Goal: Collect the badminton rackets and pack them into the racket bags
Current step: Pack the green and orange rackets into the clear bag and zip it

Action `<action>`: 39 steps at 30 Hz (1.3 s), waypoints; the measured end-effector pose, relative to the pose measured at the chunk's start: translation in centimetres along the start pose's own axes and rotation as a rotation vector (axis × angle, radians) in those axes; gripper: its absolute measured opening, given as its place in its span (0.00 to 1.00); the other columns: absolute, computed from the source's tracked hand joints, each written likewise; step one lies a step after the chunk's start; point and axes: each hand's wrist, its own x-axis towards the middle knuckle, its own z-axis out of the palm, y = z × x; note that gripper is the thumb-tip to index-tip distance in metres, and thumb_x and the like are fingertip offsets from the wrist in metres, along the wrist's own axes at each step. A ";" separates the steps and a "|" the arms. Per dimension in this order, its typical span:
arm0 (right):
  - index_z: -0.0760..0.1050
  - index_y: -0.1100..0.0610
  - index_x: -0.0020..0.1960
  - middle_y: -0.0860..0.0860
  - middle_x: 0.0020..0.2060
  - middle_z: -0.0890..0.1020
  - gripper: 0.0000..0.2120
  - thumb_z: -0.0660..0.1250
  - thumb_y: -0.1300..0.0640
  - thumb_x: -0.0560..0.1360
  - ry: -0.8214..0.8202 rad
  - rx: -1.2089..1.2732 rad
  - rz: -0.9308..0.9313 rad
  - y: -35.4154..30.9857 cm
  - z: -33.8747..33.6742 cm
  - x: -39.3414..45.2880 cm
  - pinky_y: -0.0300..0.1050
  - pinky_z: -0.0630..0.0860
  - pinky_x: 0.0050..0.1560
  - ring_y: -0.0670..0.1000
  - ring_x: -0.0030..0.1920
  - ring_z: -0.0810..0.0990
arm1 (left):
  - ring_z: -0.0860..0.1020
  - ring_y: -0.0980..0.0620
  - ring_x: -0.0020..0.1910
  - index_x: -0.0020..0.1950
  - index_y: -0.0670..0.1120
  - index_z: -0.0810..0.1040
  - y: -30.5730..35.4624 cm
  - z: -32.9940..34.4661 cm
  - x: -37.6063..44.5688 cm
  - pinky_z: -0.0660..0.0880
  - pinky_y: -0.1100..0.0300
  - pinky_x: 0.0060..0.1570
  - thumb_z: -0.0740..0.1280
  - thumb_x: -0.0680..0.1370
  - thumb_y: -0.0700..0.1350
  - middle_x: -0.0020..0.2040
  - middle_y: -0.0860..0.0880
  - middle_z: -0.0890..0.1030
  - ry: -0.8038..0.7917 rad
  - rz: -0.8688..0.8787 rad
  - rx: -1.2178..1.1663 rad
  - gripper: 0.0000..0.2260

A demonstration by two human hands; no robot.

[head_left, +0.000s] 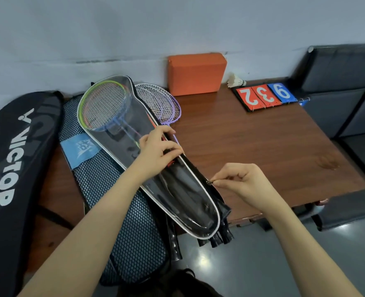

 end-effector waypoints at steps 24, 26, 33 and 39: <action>0.81 0.65 0.42 0.49 0.33 0.83 0.05 0.69 0.72 0.69 0.304 0.486 0.017 0.0 3.0 -1.4 0.36 0.76 0.42 0.45 0.37 0.80 | 0.59 0.60 0.72 0.63 0.55 0.75 5.8 0.6 -6.3 0.50 0.57 0.69 0.59 0.77 0.54 0.69 0.56 0.69 -0.038 0.081 -0.097 0.16; 0.81 0.64 0.42 0.48 0.33 0.84 0.05 0.69 0.71 0.69 0.248 0.486 0.010 -0.3 3.1 -0.8 0.37 0.76 0.42 0.45 0.37 0.80 | 0.62 0.53 0.71 0.63 0.52 0.76 6.4 0.7 -7.3 0.55 0.50 0.69 0.59 0.77 0.53 0.70 0.51 0.67 0.088 0.047 -0.040 0.16; 0.82 0.65 0.42 0.51 0.34 0.84 0.03 0.70 0.69 0.70 0.161 0.431 0.001 -1.2 5.8 0.0 0.40 0.77 0.41 0.46 0.36 0.80 | 0.69 0.48 0.64 0.68 0.45 0.70 9.3 0.0 -12.3 0.66 0.46 0.64 0.59 0.68 0.72 0.63 0.46 0.72 0.106 -0.171 0.052 0.39; 0.82 0.62 0.41 0.49 0.35 0.84 0.04 0.70 0.69 0.70 0.189 0.381 0.018 -1.9 8.1 -1.5 0.35 0.76 0.43 0.45 0.38 0.81 | 0.75 0.46 0.62 0.64 0.40 0.75 10.5 1.1 -15.6 0.74 0.47 0.59 0.63 0.69 0.62 0.62 0.42 0.77 0.207 -0.171 0.267 0.33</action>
